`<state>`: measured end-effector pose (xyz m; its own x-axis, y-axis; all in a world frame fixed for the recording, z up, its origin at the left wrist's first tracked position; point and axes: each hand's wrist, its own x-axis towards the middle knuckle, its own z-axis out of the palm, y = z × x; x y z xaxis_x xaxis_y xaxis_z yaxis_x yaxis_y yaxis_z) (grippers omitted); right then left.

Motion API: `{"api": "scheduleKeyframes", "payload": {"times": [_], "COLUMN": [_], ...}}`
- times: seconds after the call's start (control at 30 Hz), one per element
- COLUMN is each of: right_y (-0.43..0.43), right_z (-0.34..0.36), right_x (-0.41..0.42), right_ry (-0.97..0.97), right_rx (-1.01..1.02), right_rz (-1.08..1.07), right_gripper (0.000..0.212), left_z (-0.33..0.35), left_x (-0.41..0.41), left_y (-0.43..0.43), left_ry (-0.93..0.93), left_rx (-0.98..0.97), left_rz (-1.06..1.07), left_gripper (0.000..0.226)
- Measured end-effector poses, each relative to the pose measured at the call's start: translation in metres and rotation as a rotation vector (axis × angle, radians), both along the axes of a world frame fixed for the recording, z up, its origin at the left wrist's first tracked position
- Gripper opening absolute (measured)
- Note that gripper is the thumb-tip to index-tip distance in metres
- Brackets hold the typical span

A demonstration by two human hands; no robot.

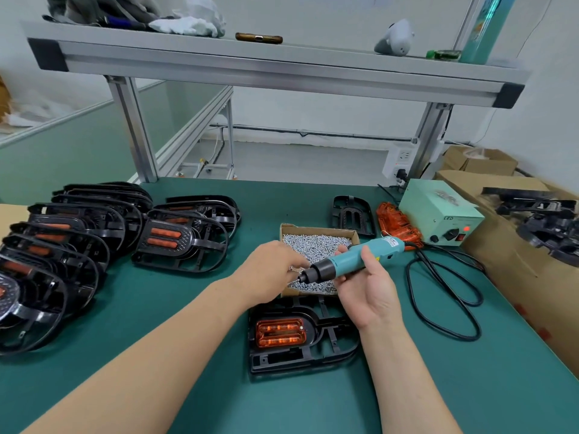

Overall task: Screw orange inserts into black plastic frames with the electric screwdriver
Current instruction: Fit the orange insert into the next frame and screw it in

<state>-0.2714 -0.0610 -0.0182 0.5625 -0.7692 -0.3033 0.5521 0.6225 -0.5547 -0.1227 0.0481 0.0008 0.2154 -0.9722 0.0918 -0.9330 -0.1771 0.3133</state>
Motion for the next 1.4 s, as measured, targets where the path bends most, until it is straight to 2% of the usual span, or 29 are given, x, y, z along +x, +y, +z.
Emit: {"api": "scheduleKeyframes", "payload": {"times": [0.13,0.3,0.5,0.87,1.1,1.4], "right_y": [0.001,0.001,0.003,0.003,0.002,0.002], "right_z": [0.002,0.003,0.004,0.004,0.004,0.005], "right_x": [-0.001,-0.001,-0.001,-0.001,-0.001,-0.001], "right_ry": [0.002,0.009,0.007,0.013,0.005,-0.009], "right_rx": [0.004,-0.002,-0.001,-0.002,0.01,0.035], "right_rz": [0.008,0.012,0.012,0.021,0.014,0.006], "right_gripper": [0.025,0.024,0.021,0.032,0.038,0.03], "left_z": [0.0,-0.002,0.002,0.003,-0.006,-0.012], "left_x": [0.006,0.003,0.0,-0.004,-0.007,-0.009], "left_y": [-0.001,-0.006,-0.01,-0.015,-0.012,-0.014], "left_ry": [0.077,-0.04,-0.041,-0.034,-0.116,-0.123], "left_rx": [0.011,0.054,0.118,0.173,0.1,0.032], "left_rz": [-0.023,-0.046,-0.043,0.017,0.037,0.073], "left_gripper": [0.03,0.022,0.022,0.013,0.021,0.02]}}
